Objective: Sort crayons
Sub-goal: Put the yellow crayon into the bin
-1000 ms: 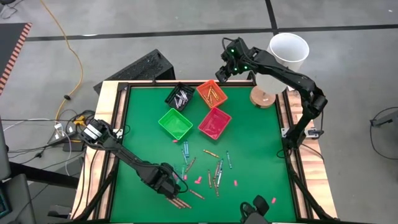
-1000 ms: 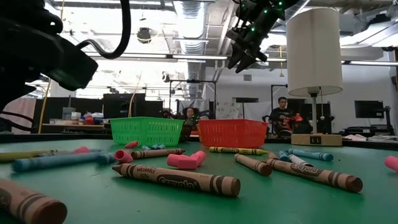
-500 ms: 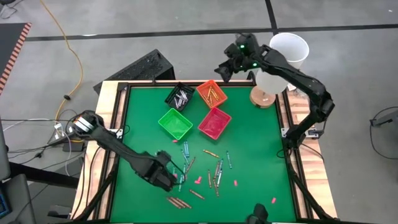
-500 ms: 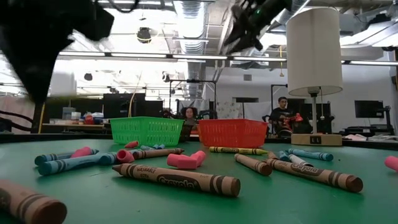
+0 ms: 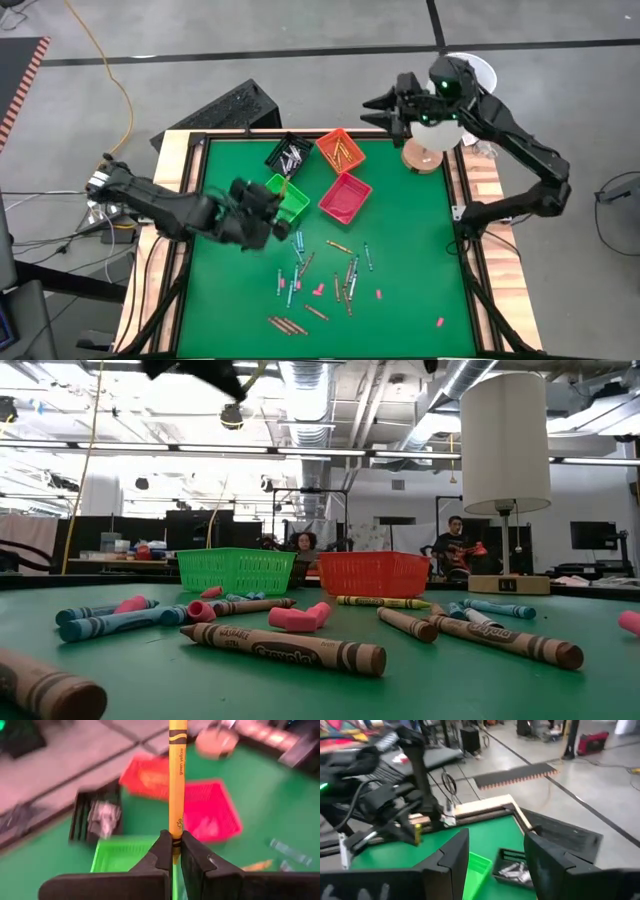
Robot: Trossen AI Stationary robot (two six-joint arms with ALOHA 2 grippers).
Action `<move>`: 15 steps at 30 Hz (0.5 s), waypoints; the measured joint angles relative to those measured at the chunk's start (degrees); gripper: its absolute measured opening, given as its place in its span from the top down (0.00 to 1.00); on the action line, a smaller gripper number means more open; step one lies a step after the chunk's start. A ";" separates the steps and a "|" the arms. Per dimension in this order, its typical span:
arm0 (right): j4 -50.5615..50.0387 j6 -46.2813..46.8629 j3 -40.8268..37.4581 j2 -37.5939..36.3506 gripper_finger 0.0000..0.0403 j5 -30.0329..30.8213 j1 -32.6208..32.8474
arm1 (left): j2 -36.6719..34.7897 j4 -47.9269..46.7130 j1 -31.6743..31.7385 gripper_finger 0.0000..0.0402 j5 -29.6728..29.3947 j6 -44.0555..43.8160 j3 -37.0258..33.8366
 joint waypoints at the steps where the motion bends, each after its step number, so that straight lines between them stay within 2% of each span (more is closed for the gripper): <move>1: 1.89 0.85 -1.89 -1.11 0.54 0.00 0.85 | -0.68 3.45 1.45 0.99 0.29 4.93 0.02; 4: 7.83 3.42 -8.81 -4.41 0.54 0.02 3.48 | -1.79 15.92 5.78 0.99 5.06 19.66 0.01; 7: 16.57 7.61 -16.52 -6.94 0.54 0.03 6.02 | -2.13 27.87 10.05 0.99 14.18 30.62 0.02; 10: 25.15 11.32 -23.00 -8.18 0.54 0.04 8.67 | -2.13 35.18 14.07 0.99 21.86 35.98 0.02; 15: 34.75 14.11 -28.29 -7.72 0.54 0.80 11.90 | -2.13 41.27 19.15 0.99 29.64 39.59 0.02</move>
